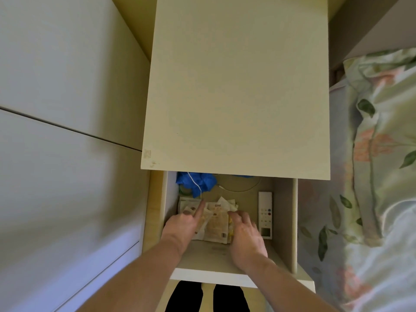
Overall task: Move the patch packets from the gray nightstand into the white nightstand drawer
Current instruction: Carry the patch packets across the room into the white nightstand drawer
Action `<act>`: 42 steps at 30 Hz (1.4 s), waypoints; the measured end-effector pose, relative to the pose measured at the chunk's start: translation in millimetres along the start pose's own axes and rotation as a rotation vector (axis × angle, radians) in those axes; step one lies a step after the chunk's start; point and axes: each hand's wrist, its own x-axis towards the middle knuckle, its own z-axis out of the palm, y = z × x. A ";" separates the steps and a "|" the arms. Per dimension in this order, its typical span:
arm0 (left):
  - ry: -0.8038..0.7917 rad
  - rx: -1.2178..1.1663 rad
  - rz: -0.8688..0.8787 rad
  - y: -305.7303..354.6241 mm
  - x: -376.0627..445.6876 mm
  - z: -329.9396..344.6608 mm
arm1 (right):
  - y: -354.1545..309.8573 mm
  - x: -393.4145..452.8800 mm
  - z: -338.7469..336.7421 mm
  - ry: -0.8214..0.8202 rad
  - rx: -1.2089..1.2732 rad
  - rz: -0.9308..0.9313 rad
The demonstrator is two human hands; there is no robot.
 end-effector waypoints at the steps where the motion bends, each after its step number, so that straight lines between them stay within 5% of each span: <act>1: -0.006 0.006 0.026 -0.1 -1.0 3.7 | -2.2 0.6 1.7 -0.023 -0.033 -0.058; 9: -0.191 0.102 0.019 5.8 0.9 13.8 | 3.6 15.2 16.7 -0.326 -0.287 -0.241; 17: -0.186 0.053 -0.038 2.0 -8.2 -1.1 | 8.0 1.8 -6.3 -0.308 -0.199 -0.169; 23: -0.102 -0.057 0.032 3.8 -81.9 -46.9 | 9.1 -64.6 -46.6 -0.144 0.056 -0.102; 33: 0.260 -0.280 0.190 42.9 -286.8 -170.0 | -13.9 -296.6 -147.4 0.199 0.255 -0.087; 42: 0.365 -0.176 0.636 103.0 -388.3 -231.2 | -17.8 -491.4 -114.1 0.646 0.653 0.100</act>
